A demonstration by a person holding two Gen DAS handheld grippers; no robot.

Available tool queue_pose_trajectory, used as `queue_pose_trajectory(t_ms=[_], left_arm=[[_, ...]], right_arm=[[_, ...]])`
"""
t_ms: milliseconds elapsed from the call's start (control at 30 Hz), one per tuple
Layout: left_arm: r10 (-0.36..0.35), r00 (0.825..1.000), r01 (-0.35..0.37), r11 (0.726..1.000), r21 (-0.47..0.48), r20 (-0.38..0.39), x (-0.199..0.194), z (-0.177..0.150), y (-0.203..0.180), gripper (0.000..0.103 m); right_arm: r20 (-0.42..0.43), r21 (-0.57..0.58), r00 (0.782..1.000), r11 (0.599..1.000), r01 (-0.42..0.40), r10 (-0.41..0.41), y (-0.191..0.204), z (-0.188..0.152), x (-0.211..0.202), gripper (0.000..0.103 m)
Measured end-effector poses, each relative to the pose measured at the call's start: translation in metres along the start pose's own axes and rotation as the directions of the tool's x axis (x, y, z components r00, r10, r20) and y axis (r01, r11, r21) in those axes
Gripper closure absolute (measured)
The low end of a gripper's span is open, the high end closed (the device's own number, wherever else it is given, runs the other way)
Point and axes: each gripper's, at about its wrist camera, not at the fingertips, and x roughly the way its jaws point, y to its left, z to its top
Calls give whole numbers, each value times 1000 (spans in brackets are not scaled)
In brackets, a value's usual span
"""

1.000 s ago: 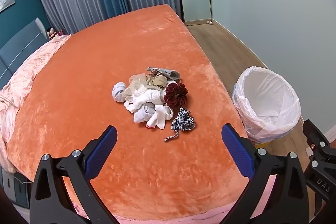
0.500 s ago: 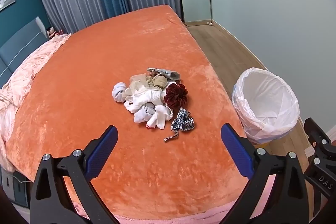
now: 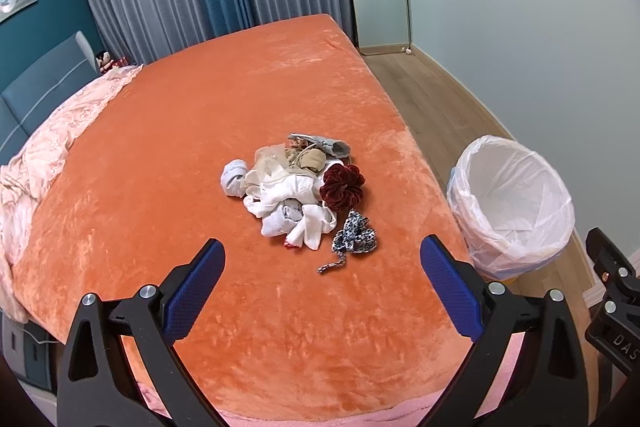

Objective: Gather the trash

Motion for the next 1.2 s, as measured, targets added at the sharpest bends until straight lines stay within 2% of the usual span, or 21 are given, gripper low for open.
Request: queue_pose_trajectory(t_ms=[100,300,467,967,1200], left_arm=[[-4,1000,4,1000,-18,6,-2,-1,2,10],[-12,1000,11,1000,21,19,-4,0,-3,10],[-30,999,30,1000,7,17,-4,1,-1,10],[-6,997,6,1000,1,75,-10,2,-1,10],[-15,997,15,1000,0,78,-9,3,0,10]], right_arm=[[1,0,1000,1000,-1,1,0,0,-1,7],[2,1,1000,1000,0,0,1,0,0,7],[3,0,1000,1000,1,-1,1,0,0,7],[6,1,1000,1000,1,-1,1,0,-1,7],[7,1,1000,1000,1,-1,2,0,-1,7]])
